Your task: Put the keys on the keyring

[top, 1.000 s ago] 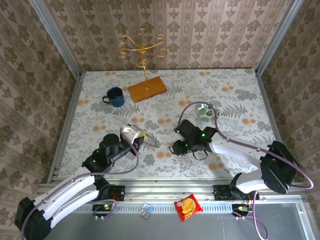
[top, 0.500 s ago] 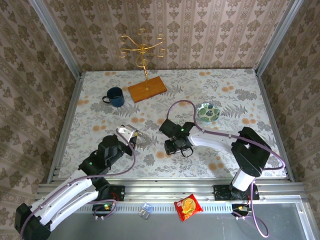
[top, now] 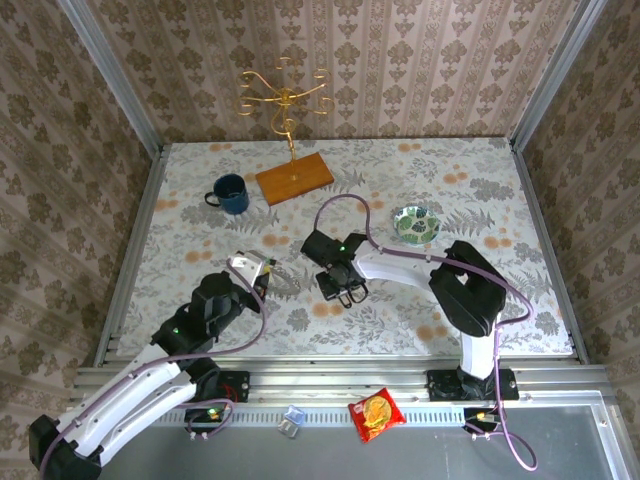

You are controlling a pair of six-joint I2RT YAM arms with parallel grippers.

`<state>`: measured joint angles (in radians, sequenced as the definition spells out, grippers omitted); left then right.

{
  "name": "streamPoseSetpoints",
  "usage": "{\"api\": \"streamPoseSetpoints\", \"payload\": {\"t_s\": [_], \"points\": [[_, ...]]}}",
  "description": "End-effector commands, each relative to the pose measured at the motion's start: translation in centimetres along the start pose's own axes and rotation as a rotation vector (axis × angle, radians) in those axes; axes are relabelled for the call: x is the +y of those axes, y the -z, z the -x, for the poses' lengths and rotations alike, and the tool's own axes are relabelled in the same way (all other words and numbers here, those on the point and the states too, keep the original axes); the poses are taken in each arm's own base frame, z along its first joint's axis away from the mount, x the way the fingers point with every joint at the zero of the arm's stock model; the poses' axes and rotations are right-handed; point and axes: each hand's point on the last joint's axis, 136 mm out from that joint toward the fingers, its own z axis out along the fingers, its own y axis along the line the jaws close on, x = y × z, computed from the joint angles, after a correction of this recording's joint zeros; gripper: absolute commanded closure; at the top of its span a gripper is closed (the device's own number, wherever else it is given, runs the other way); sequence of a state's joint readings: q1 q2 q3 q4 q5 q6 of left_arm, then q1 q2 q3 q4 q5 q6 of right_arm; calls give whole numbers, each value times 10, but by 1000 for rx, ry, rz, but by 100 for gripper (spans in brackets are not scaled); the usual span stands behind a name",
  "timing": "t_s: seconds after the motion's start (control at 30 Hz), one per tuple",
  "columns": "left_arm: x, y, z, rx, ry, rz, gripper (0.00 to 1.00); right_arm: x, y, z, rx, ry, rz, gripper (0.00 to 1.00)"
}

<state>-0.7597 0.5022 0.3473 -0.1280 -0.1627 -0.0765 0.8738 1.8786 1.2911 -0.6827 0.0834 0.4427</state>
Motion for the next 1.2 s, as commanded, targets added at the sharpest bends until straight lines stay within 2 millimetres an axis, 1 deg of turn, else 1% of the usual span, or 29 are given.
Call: {"api": "streamPoseSetpoints", "payload": {"t_s": [0.0, 0.2, 0.27, 0.33, 0.43, 0.53, 0.67, 0.8, 1.0, 1.17], "points": [[0, 8, 25, -64, 25, 2, 100, -3, 7, 1, 27, 190, 59, 60], [-2, 7, 24, -68, 22, -11, 100, -11, 24, 9, -51, 490, 141, 58], [-1, 7, 24, -70, 23, -8, 100, -8, 28, 10, -71, 580, 221, 56], [2, 8, 24, -69, 27, 8, 100, -8, 31, 13, -85, 622, 275, 55], [7, 11, 24, -71, 43, 34, 100, -4, 33, 17, -65, 624, 353, 56], [12, 15, 23, -76, 63, 62, 100, -5, 25, 17, -5, 634, 354, 58], [19, 18, 16, -63, 82, 98, 100, -3, 15, 16, 57, 641, 352, 60], [14, 17, 18, -81, 88, 70, 100, 2, 5, 11, 95, 658, 351, 60], [11, 16, 19, -84, 79, 55, 100, 1, -13, 8, 142, 673, 298, 61], [10, 16, 21, -89, 76, 47, 100, 0, -19, 4, 176, 683, 292, 65]]}}
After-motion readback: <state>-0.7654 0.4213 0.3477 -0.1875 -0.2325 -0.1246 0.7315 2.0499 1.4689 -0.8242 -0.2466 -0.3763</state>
